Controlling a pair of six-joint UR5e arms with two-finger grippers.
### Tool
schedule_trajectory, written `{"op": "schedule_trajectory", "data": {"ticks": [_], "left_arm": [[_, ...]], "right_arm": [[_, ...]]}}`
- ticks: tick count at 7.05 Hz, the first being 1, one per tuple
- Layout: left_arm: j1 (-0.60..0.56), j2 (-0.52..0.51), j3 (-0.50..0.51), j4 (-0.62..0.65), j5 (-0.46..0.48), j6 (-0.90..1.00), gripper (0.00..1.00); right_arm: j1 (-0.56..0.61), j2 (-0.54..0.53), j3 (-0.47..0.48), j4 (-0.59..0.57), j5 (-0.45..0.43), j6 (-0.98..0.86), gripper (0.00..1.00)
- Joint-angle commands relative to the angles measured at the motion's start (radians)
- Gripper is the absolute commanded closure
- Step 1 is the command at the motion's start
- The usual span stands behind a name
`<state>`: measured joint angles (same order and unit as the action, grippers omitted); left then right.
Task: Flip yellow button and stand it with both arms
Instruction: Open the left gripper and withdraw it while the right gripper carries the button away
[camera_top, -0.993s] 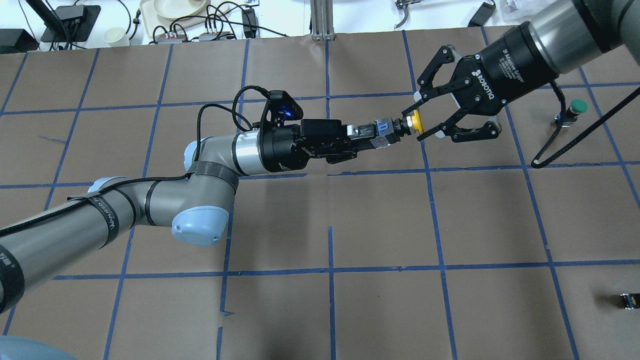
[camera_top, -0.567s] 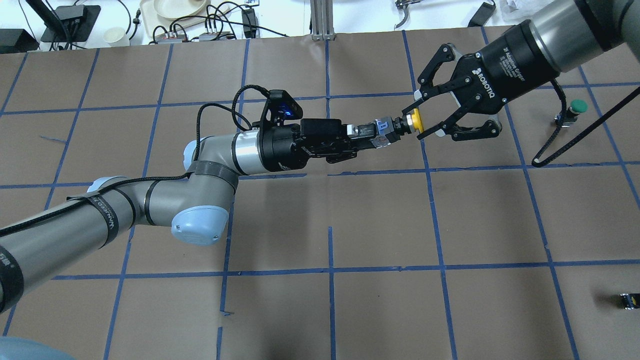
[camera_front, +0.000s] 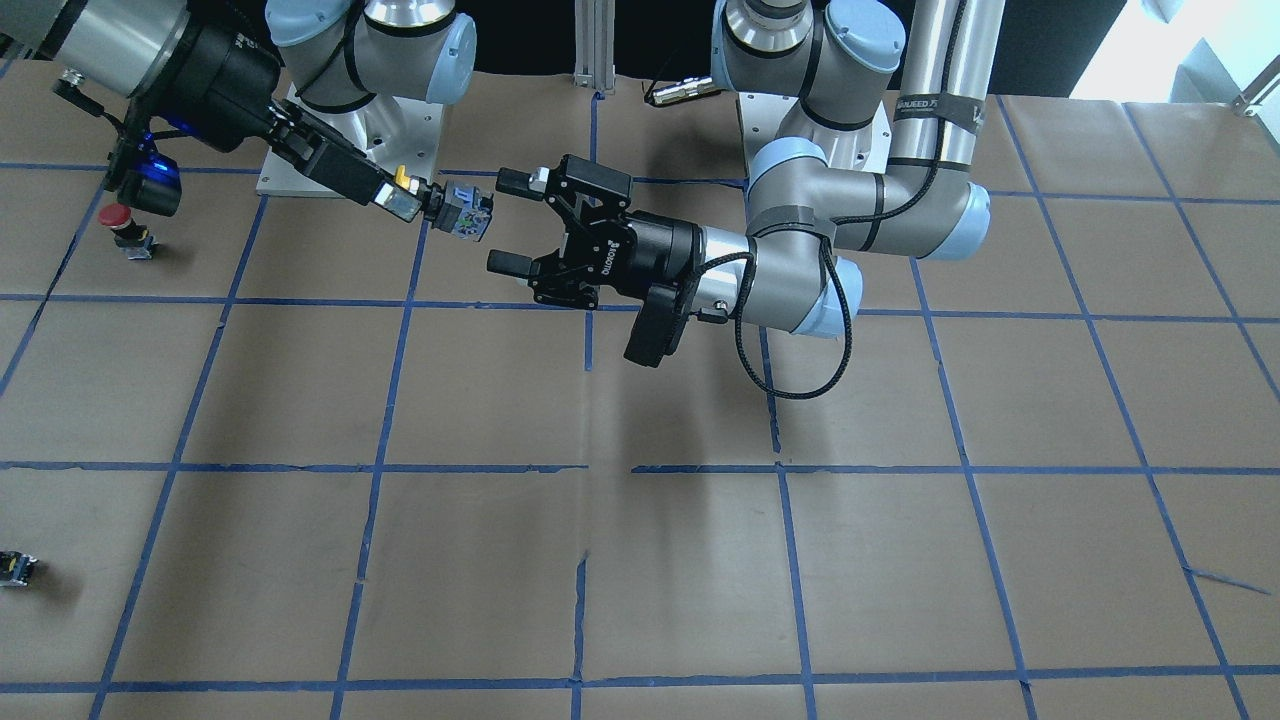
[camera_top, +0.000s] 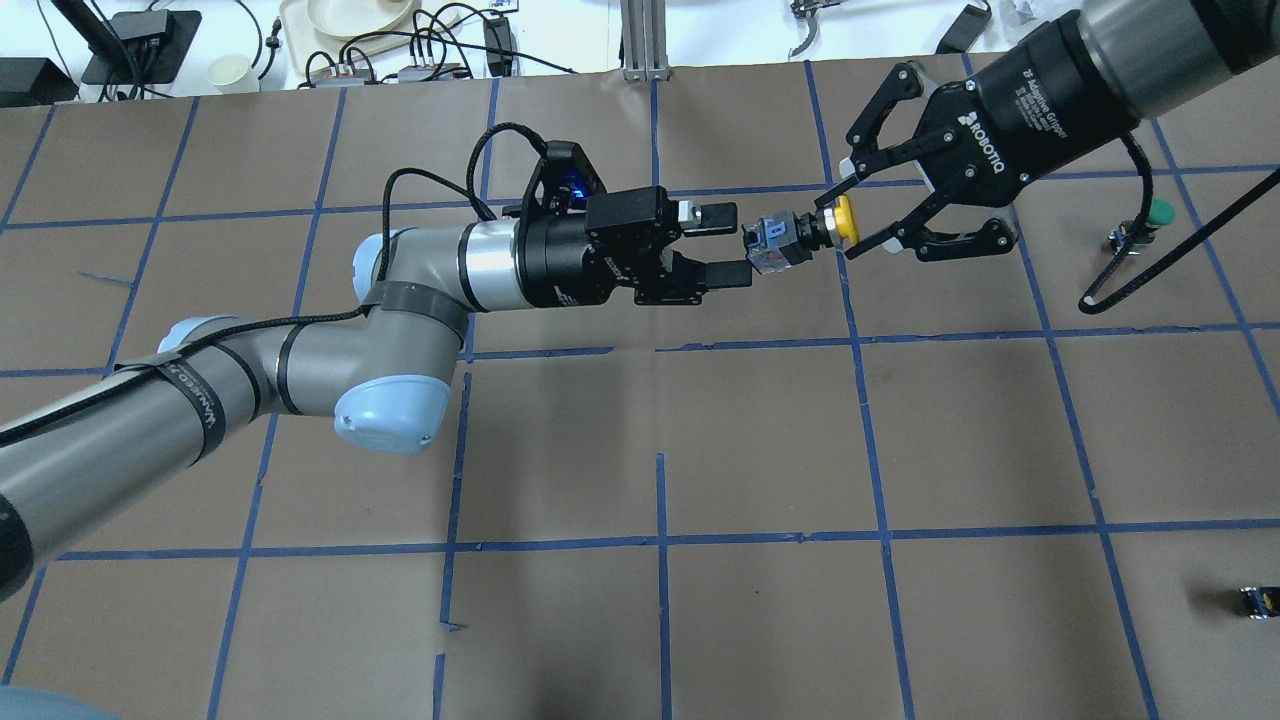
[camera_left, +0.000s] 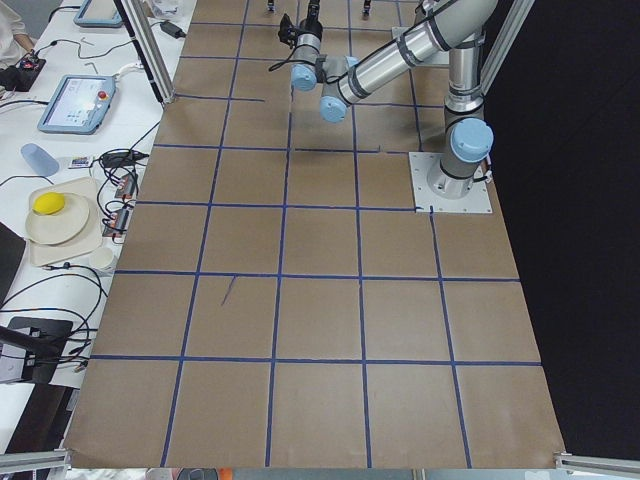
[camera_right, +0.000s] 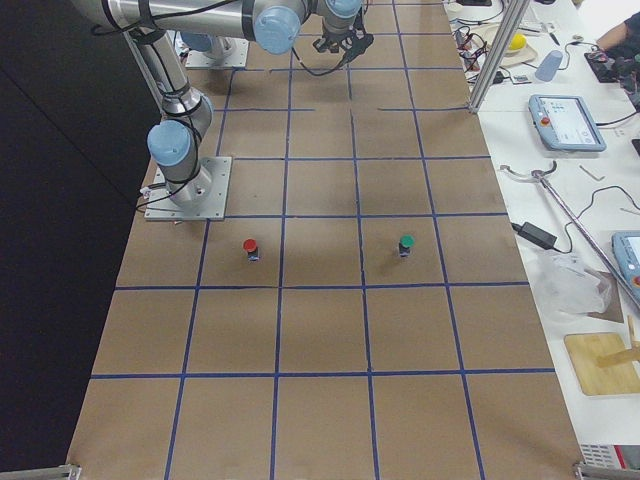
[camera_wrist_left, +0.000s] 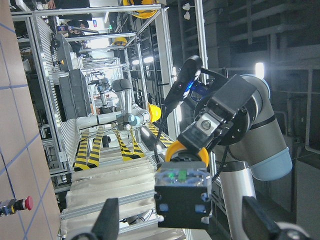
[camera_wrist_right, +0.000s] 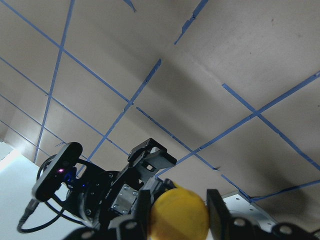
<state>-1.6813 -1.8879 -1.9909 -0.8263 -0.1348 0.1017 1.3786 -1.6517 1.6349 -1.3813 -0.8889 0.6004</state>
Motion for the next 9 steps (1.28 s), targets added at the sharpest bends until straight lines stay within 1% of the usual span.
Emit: {"op": "schedule_trajectory", "data": {"ticks": [1,2,3,4,5,6,7,9], "left_arm": [[0.023,0.01,0.16,0.149,0.305,-0.345,0.0],[0.023,0.013,0.234,0.22,0.364,-0.531,0.0],[0.02,0.035,0.271,0.217,0.445,-0.575,0.0],[0.009,0.068,0.279,0.187,0.581,-0.585,0.0],[0.005,0.111,0.282,0.083,0.666,-0.588,0.0],[0.003,0.139,0.296,-0.024,0.802,-0.587,0.01],[-0.006,0.177,0.316,-0.165,0.94,-0.586,0.01],[-0.02,0.242,0.363,-0.404,1.194,-0.571,0.01]], "right_arm": [[-0.03,0.0,-0.032,-0.007,-0.185,-0.124,0.92],[-0.044,0.0,-0.03,-0.005,-0.256,-0.222,0.93],[-0.077,0.0,-0.026,-0.002,-0.331,-0.373,0.94],[-0.119,0.0,-0.023,-0.002,-0.369,-0.556,0.94],[-0.151,0.001,-0.015,-0.008,-0.456,-0.805,0.94],[-0.173,0.003,-0.014,-0.015,-0.537,-1.022,0.94],[-0.209,0.003,-0.004,-0.037,-0.57,-1.139,0.94],[-0.323,0.003,0.069,-0.152,-0.561,-1.464,0.93]]}}
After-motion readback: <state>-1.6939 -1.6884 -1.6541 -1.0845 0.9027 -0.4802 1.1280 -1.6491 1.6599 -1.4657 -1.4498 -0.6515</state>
